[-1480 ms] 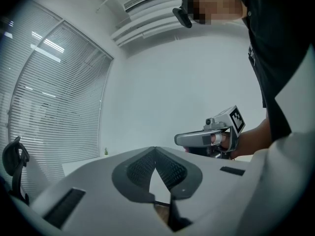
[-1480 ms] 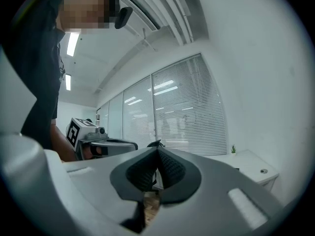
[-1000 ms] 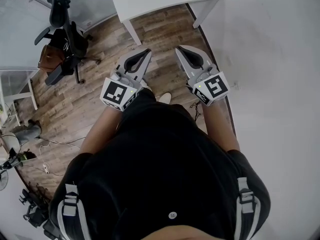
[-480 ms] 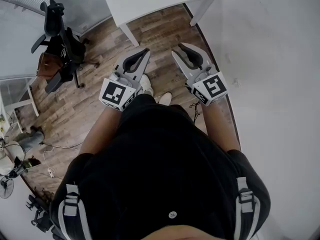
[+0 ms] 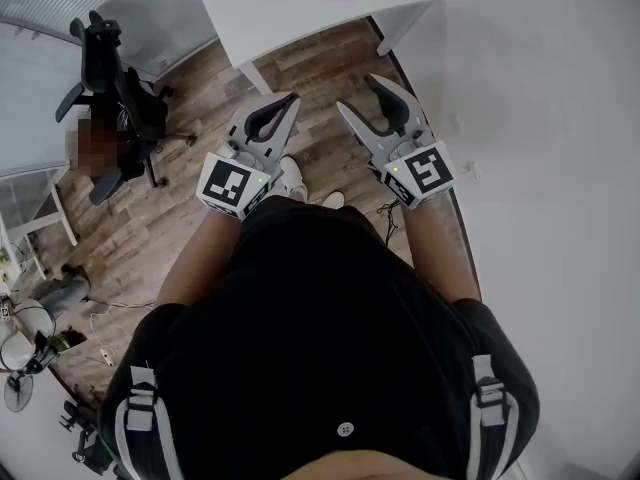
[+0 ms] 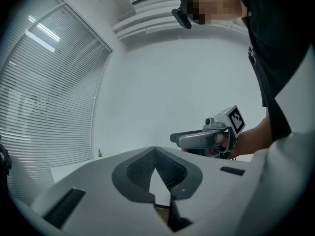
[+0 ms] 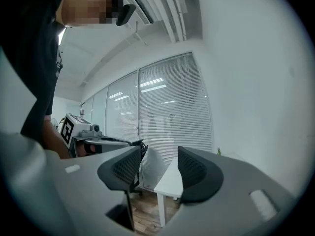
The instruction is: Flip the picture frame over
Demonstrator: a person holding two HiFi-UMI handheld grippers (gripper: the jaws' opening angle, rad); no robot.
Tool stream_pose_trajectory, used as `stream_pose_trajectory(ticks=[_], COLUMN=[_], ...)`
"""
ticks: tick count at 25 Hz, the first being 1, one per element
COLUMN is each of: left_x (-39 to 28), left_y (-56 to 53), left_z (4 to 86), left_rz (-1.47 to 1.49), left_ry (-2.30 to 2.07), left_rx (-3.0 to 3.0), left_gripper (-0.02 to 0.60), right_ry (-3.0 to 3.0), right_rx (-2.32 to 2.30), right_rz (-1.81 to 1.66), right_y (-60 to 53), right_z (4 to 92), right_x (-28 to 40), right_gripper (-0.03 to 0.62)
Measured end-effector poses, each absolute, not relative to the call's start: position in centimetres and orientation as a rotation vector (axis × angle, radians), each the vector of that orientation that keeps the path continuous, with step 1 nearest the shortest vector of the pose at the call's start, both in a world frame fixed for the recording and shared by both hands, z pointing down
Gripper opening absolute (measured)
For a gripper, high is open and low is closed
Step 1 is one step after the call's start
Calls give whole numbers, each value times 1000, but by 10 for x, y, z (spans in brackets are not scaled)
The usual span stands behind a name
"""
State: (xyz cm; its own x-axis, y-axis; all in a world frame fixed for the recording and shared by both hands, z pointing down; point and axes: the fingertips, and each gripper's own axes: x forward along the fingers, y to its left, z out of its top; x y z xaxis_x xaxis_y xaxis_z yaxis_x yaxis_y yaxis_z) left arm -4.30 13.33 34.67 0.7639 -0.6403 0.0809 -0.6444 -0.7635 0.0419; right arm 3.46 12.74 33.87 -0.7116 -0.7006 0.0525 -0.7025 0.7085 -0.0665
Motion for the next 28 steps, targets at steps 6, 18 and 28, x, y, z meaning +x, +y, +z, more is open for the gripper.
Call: stream_pose_trajectory(ticks=[6, 18, 28], left_x=[-57, -87, -89], left_y=[98, 45, 11], left_z=[353, 359, 367], left_rz=[89, 77, 54], left_ry=[-1034, -966, -939], left_rx=[2883, 2883, 2876], left_gripper=[8, 8, 8], right_ry=[-2868, -2805, -2783], right_rx=[1192, 1265, 1314], right_rz=[139, 139, 179], right_y=[93, 41, 12], right_z=[342, 346, 355], right_x=[18, -11, -10], right_gripper=[289, 367, 377])
